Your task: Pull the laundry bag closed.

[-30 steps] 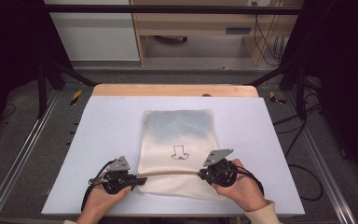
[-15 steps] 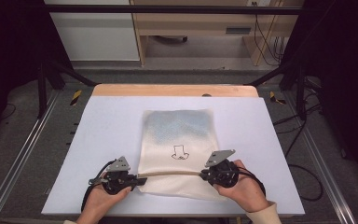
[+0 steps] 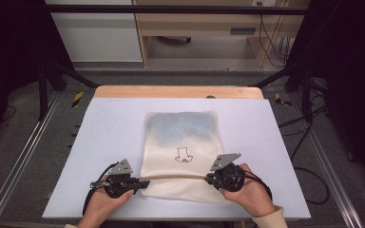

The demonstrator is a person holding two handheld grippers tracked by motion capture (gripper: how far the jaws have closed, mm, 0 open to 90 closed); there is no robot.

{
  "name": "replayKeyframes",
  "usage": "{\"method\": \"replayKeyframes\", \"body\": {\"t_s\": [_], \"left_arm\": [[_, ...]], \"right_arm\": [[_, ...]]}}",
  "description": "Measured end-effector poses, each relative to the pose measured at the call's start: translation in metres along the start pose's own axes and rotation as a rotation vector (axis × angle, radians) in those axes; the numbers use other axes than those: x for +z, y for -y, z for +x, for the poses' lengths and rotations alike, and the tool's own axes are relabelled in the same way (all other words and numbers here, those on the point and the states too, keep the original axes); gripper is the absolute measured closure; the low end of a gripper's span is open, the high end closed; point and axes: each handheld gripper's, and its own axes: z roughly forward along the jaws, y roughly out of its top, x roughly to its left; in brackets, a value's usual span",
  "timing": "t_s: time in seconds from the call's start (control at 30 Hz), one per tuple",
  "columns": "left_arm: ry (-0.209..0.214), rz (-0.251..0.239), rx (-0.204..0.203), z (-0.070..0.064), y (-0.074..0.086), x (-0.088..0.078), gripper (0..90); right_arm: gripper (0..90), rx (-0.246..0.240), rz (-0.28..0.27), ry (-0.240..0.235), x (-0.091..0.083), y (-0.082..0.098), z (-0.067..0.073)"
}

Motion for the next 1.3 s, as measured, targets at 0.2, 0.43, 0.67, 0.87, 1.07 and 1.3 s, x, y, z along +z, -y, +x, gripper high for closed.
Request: {"method": "replayKeyframes", "body": {"t_s": [0.2, 0.43, 0.67, 0.87, 1.07, 1.3], "left_arm": [[-0.002, -0.001, 0.002, 0.0, 0.0, 0.0, 81.9], [-0.001, -0.001, -0.003, 0.0, 0.0, 0.0, 81.8], [-0.002, -0.001, -0.002, 0.0, 0.0, 0.0, 81.8], [-0.003, -0.002, -0.003, 0.0, 0.0, 0.0, 81.8], [-0.004, -0.003, -0.005, 0.001, 0.0, 0.0, 81.8], [-0.006, -0.004, -0.005, 0.001, 0.0, -0.001, 81.8]], "right_arm": [[81.7, 0.005, 0.001, 0.007, -0.003, 0.004, -0.001], [81.7, 0.008, 0.008, 0.012, -0.006, 0.008, -0.002], [81.7, 0.014, 0.004, 0.015, -0.007, 0.011, -0.003], [81.7, 0.019, 0.001, 0.02, -0.009, 0.015, -0.004], [81.7, 0.025, 0.0, 0.027, -0.012, 0.019, -0.005], [81.7, 0.038, -0.004, 0.033, -0.015, 0.022, -0.006]]}}
